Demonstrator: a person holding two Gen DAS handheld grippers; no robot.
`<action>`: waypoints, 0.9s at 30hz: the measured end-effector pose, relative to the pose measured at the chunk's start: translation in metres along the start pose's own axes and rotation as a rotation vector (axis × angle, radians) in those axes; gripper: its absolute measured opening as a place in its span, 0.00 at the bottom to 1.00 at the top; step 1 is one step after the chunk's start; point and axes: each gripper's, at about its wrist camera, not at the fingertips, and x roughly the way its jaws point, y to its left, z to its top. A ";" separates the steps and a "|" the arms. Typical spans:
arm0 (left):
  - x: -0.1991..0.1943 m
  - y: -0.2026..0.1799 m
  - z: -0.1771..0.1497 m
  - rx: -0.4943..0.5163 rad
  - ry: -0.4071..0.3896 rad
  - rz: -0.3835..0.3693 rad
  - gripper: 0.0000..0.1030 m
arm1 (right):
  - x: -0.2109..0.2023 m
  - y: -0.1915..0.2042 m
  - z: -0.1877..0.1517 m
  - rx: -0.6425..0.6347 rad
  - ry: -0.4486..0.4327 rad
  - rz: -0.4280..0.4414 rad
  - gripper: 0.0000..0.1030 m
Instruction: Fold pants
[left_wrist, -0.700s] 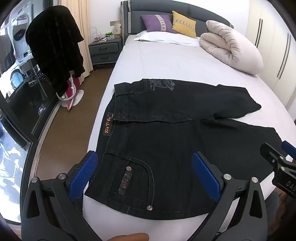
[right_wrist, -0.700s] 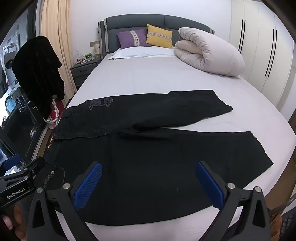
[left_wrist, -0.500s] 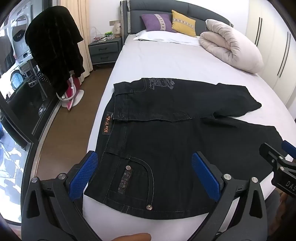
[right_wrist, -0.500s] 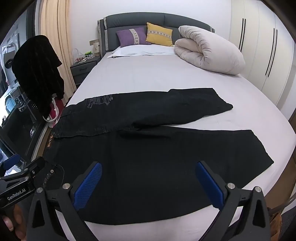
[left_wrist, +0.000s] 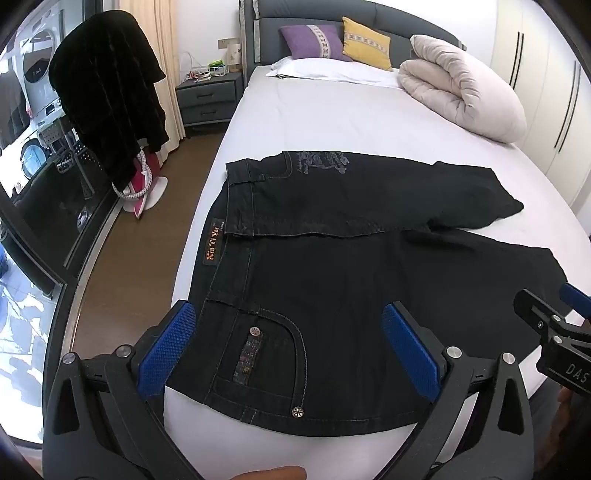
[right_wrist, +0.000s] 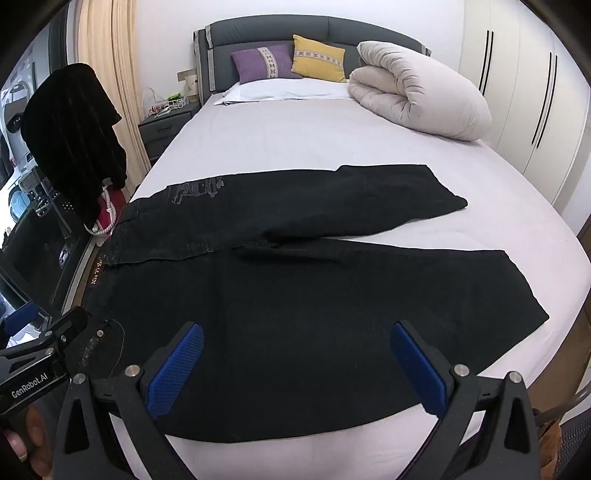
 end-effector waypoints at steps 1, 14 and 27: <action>0.002 0.000 -0.001 0.000 0.001 0.000 1.00 | 0.000 0.000 0.000 -0.001 0.003 -0.001 1.00; 0.006 0.002 -0.010 0.000 0.010 0.000 1.00 | 0.006 0.001 -0.001 -0.009 0.030 -0.004 1.00; 0.009 0.003 -0.012 0.002 0.015 0.001 1.00 | 0.009 0.003 -0.002 -0.013 0.044 -0.005 1.00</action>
